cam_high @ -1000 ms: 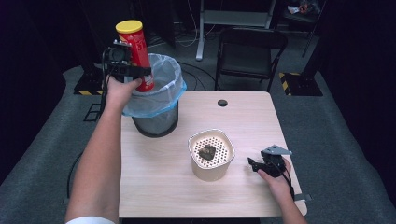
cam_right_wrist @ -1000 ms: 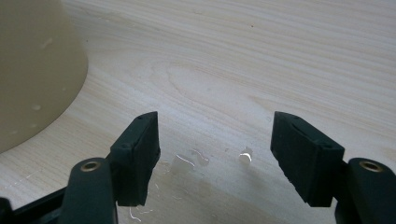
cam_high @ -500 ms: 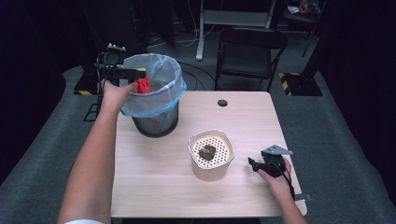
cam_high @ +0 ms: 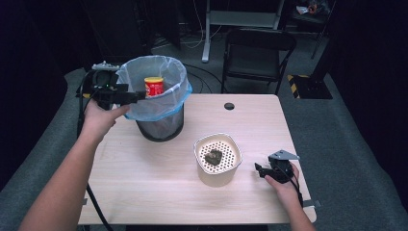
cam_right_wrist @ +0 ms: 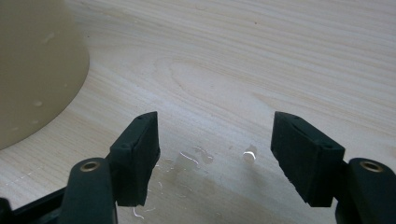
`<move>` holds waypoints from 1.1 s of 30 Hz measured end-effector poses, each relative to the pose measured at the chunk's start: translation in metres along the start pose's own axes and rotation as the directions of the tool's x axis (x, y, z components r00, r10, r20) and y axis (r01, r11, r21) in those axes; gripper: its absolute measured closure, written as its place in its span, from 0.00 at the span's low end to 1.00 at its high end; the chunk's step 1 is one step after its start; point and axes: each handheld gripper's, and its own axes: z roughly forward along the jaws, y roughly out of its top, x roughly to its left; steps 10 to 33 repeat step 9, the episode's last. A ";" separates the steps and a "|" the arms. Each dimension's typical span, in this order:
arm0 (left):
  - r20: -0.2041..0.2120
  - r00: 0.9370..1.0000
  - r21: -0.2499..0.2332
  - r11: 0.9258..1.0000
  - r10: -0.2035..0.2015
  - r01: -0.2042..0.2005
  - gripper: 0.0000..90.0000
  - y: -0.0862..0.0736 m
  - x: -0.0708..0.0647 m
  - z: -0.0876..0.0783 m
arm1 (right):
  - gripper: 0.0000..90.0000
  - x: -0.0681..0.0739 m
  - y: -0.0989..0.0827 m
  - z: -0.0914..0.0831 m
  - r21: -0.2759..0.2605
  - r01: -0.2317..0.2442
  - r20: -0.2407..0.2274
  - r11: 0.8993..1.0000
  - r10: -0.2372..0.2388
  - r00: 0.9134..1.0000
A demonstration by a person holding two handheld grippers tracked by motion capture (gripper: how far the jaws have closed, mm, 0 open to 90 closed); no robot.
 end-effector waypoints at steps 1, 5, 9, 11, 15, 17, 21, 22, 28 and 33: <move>0.015 1.000 0.000 1.000 0.001 -0.001 0.29 -0.005 -0.001 -0.002 | 0.36 0.001 0.000 0.000 0.002 -0.006 0.000 1.000 0.006 1.000; 0.052 0.999 0.020 1.000 0.015 -0.016 0.30 -0.027 -0.005 -0.003 | 0.36 0.001 0.000 0.001 -0.002 -0.004 0.002 1.000 0.004 1.000; 0.071 0.997 0.030 0.999 0.026 -0.028 0.29 -0.048 -0.006 -0.002 | 0.36 0.001 -0.001 0.000 0.002 -0.010 -0.004 1.000 0.010 1.000; 0.071 0.997 0.030 0.999 0.026 -0.028 0.29 -0.048 -0.006 -0.002 | 0.36 0.001 -0.001 0.000 0.002 -0.010 -0.004 1.000 0.010 1.000; 0.071 0.997 0.030 0.999 0.026 -0.028 0.29 -0.048 -0.006 -0.002 | 0.36 0.001 -0.001 0.000 0.002 -0.010 -0.004 1.000 0.010 1.000; 0.071 0.997 0.030 0.999 0.026 -0.028 0.29 -0.048 -0.006 -0.002 | 0.36 0.001 -0.001 0.000 0.002 -0.010 -0.004 1.000 0.010 1.000; 0.071 0.997 0.030 0.999 0.026 -0.028 0.29 -0.048 -0.006 -0.002 | 0.36 0.001 -0.001 0.000 0.002 -0.010 -0.004 1.000 0.010 1.000; 0.071 0.997 0.030 0.999 0.026 -0.028 0.29 -0.048 -0.006 -0.002 | 0.36 0.001 -0.001 0.000 0.002 -0.010 -0.004 1.000 0.010 1.000; 0.071 0.997 0.030 0.999 0.026 -0.028 0.29 -0.048 -0.006 -0.002 | 0.36 0.001 -0.001 0.000 0.002 -0.010 -0.004 1.000 0.010 1.000; 0.071 0.997 0.030 0.999 0.026 -0.028 0.29 -0.048 -0.006 -0.002 | 0.36 0.001 -0.001 0.000 0.002 -0.010 -0.004 1.000 0.010 1.000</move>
